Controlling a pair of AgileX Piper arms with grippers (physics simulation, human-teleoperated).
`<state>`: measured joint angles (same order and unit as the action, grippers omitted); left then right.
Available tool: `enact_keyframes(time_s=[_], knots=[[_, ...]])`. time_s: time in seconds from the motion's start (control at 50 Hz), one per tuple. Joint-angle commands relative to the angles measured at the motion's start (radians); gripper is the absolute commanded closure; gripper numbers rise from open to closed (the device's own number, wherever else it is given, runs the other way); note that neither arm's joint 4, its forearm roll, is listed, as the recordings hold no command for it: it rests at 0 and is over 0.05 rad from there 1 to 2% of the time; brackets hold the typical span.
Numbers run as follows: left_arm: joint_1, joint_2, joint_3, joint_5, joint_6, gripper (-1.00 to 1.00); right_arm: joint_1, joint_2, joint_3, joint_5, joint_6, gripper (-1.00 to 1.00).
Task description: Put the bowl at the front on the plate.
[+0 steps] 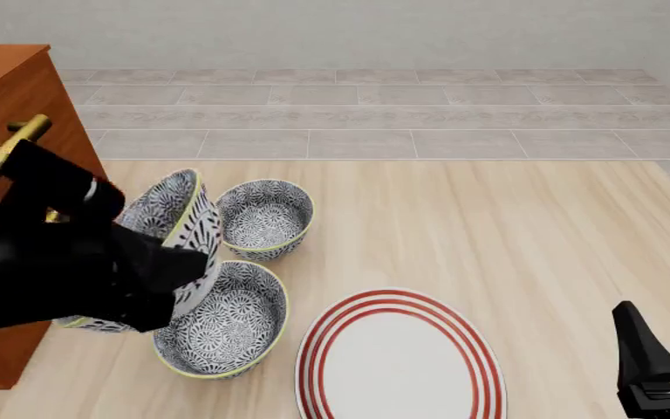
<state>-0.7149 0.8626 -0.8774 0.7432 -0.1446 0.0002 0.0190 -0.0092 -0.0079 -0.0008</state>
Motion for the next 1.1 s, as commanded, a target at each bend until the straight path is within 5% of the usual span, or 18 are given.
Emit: enact_keyframes(time_s=[0.02, 0.38, 1.1], knots=[[-0.1, 0.075, -0.043, -0.047, 0.045, 1.0, 0.0, -0.005, 0.002, 0.003, 0.0, -1.0], [-0.186, 0.168, -0.043, -0.147, 0.116, 1.0, 0.001, -0.006, 0.002, 0.003, 0.0, -1.0], [-0.396, 0.42, -0.095, -0.3, 0.042, 1.0, 0.0, -0.005, 0.002, 0.003, 0.0, -1.0]])
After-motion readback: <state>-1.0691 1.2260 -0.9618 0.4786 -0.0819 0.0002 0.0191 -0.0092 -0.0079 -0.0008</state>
